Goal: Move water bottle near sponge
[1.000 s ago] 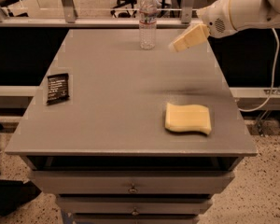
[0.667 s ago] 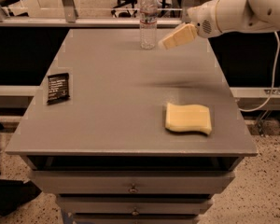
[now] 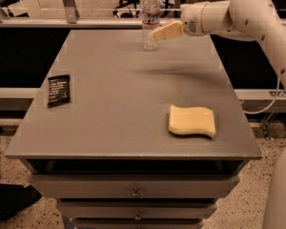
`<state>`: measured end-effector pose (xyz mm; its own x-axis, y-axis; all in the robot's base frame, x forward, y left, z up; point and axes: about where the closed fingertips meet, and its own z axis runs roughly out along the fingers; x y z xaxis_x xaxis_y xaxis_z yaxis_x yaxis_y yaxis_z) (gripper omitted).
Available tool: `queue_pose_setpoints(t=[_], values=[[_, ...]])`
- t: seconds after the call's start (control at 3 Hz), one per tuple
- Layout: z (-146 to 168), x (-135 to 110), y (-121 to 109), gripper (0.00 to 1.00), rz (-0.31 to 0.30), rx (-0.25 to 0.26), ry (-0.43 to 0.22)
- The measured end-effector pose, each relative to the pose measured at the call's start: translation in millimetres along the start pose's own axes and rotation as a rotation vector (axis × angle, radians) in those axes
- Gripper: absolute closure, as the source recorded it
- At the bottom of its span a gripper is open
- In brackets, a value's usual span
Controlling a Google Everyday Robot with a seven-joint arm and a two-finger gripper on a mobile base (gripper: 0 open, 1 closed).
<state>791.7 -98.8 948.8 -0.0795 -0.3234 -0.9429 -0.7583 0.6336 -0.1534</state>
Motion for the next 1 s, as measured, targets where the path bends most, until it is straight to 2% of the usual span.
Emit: queue_pose_setpoints(t=[0.33, 0.67, 1.0], values=[[39.7, -5.9, -10.9, 0.0, 0.025, 0.013, -0.058], [68.9, -7.8, -15.2, 0.02, 0.04, 0.012, -0.082], [89.5, -6.0, -17.5, 0.17, 0.055, 0.011, -0.088]])
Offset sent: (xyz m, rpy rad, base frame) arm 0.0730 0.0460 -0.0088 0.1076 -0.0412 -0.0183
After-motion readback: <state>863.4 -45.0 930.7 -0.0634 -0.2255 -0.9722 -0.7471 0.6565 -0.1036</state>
